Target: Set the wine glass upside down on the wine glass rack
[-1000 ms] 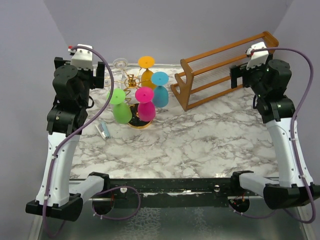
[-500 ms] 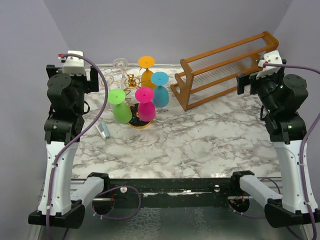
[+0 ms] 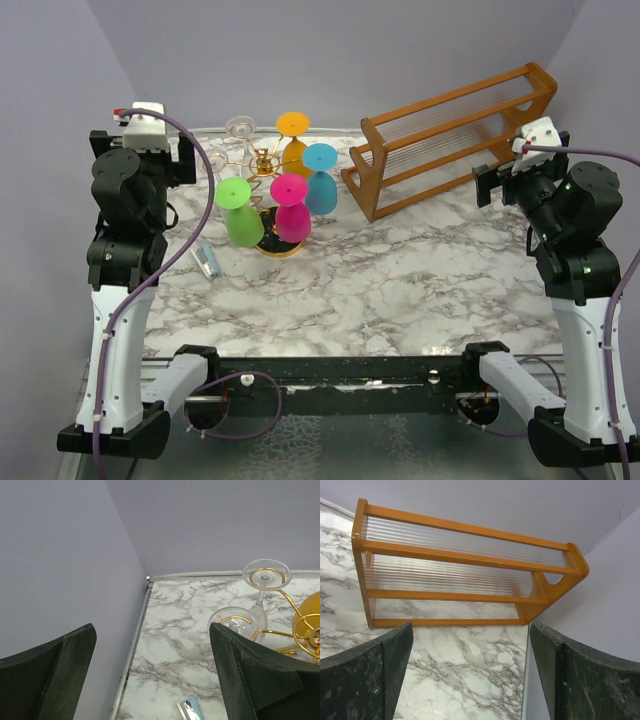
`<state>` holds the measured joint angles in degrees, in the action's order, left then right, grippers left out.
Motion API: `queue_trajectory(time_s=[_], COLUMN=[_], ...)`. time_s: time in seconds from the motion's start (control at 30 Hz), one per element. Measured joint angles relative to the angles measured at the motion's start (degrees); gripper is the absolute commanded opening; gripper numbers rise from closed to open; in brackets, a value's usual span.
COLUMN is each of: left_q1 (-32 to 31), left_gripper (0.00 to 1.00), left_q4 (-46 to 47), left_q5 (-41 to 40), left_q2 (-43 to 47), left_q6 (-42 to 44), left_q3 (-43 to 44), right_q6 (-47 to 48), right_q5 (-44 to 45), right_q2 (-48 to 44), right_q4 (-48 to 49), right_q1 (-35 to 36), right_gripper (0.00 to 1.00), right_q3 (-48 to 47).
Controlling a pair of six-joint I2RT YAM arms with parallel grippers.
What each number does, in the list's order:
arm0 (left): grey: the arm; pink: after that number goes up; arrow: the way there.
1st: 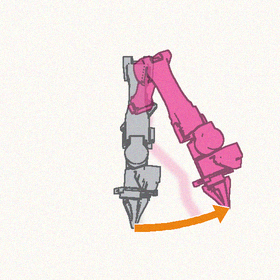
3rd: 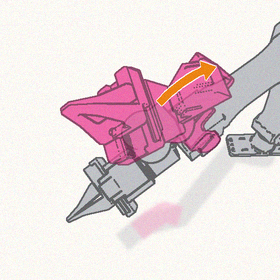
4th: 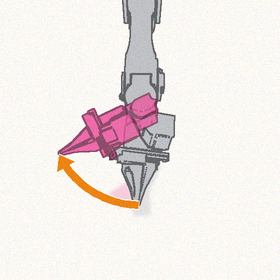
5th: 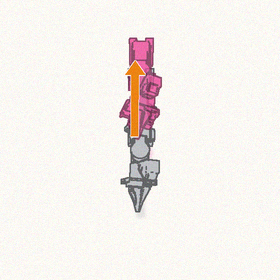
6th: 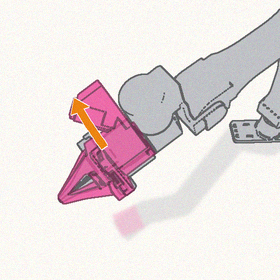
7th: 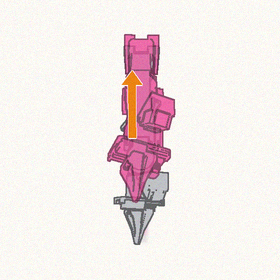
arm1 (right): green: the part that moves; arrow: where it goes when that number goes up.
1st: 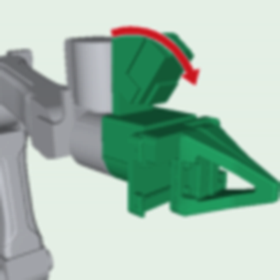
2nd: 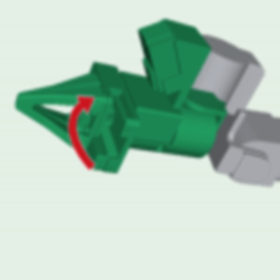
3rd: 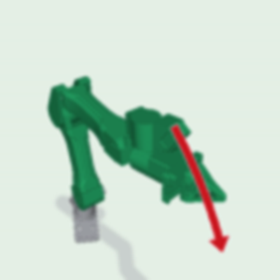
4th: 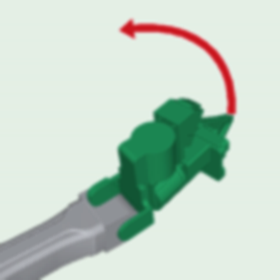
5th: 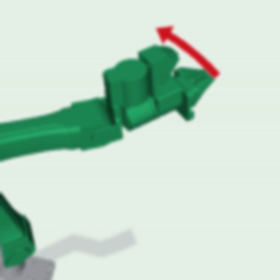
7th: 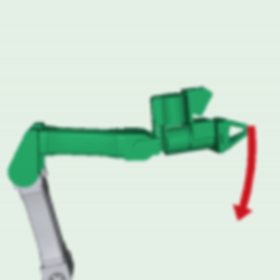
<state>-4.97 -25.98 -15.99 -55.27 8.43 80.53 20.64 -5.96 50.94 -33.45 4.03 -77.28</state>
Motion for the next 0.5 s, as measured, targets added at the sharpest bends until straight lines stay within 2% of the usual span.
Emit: queue_trajectory(time_s=[0.1,0.3,0.5], left_q1=[0.04,0.15,0.15], left_gripper=[0.99,0.99,0.99], left_q4=[0.02,0.28,0.33], left_q5=[0.02,7.50,9.49], left_q2=[0.98,2.89,3.13], left_q6=[0.00,-1.16,-1.25], left_q3=[0.00,-0.11,-0.31], right_q6=[0.00,-0.04,-0.59], right_q5=[-0.81,-2.56,-5.81], right_q2=[0.00,-0.42,-0.37], right_q4=[-0.20,-0.74,-1.60], right_q1=[-0.79,-1.53,-2.08], right_gripper=[0.99,0.99,1.00], right_q3=[0.00,0.55,0.63])
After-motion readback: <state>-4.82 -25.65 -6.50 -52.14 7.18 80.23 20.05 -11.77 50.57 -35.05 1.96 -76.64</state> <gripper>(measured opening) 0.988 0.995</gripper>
